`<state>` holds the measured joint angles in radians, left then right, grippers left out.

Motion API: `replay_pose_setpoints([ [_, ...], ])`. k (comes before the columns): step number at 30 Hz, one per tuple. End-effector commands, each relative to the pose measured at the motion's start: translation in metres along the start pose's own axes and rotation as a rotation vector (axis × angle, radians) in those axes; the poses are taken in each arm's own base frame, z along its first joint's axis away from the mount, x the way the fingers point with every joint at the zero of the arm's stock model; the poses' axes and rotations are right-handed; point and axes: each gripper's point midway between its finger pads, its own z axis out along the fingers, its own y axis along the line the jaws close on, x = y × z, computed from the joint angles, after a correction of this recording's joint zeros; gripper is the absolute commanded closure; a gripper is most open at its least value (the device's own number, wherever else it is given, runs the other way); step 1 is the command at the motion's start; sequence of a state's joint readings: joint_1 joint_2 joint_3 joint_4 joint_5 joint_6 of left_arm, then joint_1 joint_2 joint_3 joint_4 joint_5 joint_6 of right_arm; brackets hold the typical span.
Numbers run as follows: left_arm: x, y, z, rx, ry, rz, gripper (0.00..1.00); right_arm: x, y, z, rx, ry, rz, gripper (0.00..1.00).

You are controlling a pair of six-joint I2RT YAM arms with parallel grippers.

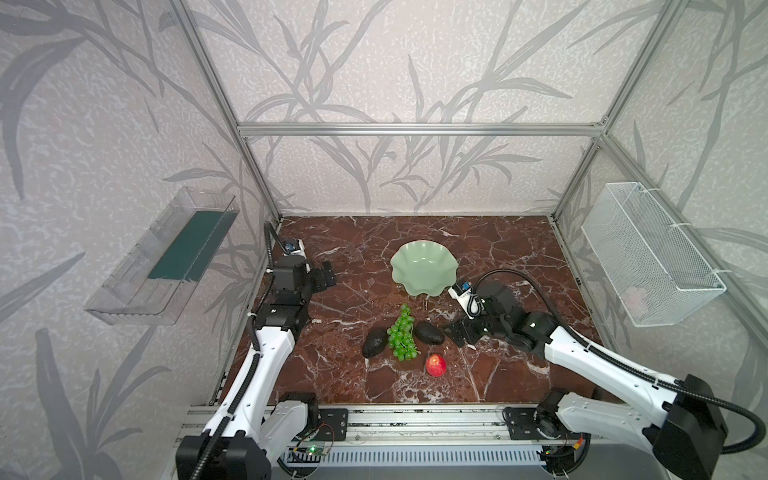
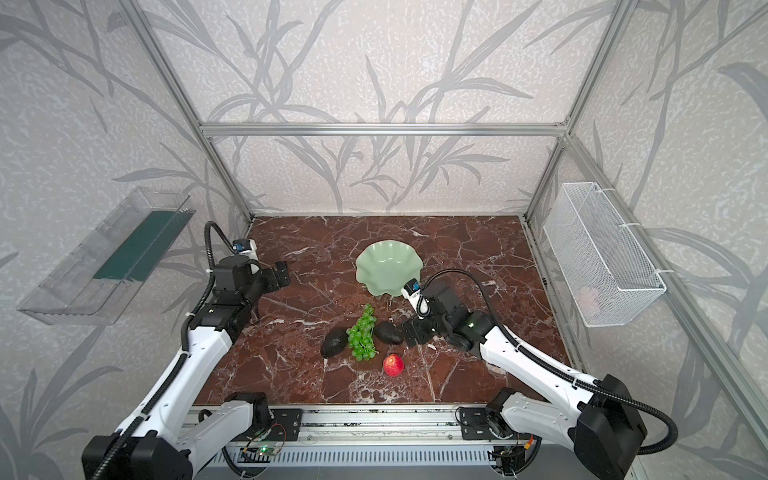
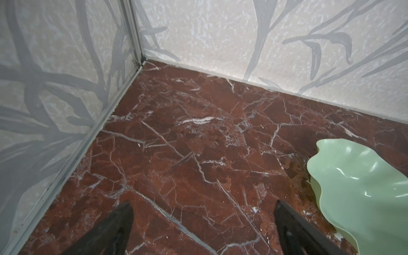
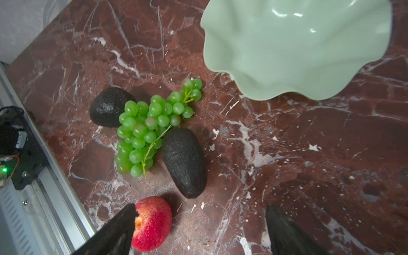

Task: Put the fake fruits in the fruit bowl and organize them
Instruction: 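Lower the right gripper over the avocado nearest the apple and grasp it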

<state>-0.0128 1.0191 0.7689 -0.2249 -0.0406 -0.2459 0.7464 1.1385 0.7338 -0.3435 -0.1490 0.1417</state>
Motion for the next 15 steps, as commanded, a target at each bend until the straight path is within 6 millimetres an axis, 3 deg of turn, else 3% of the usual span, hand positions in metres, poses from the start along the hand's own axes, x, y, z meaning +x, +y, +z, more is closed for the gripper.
replay_pose_setpoints([
  [1,0.004,-0.002,0.001,0.015,0.061,-0.025,0.01,0.001,0.007,0.012,0.018,0.041,-0.029,0.09],
  [15,-0.001,0.017,0.000,-0.033,0.042,-0.071,0.01,0.005,0.019,0.089,0.086,0.173,-0.108,0.13],
])
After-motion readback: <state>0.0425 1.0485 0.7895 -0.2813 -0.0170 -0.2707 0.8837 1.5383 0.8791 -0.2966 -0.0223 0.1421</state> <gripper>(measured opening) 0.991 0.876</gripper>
